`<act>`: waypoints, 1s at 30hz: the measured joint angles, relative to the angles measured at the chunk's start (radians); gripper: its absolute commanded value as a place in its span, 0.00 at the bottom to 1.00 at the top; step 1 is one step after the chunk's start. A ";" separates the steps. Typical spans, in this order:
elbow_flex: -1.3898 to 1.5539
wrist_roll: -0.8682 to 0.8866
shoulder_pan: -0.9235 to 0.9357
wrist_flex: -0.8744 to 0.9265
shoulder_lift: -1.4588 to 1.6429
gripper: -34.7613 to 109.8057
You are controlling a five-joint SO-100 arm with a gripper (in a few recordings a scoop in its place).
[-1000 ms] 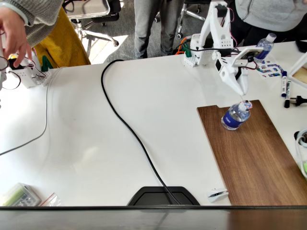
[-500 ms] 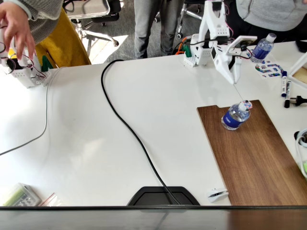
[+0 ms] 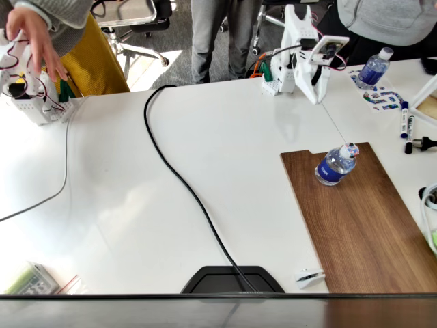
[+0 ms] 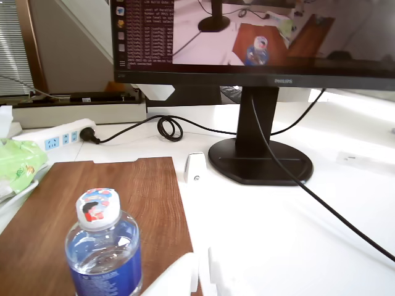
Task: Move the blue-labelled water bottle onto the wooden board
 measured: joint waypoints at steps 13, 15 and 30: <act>0.109 0.000 0.032 0.239 0.350 0.24; 0.109 -0.002 0.026 0.268 0.387 0.24; 0.156 -0.009 0.066 0.353 0.497 0.24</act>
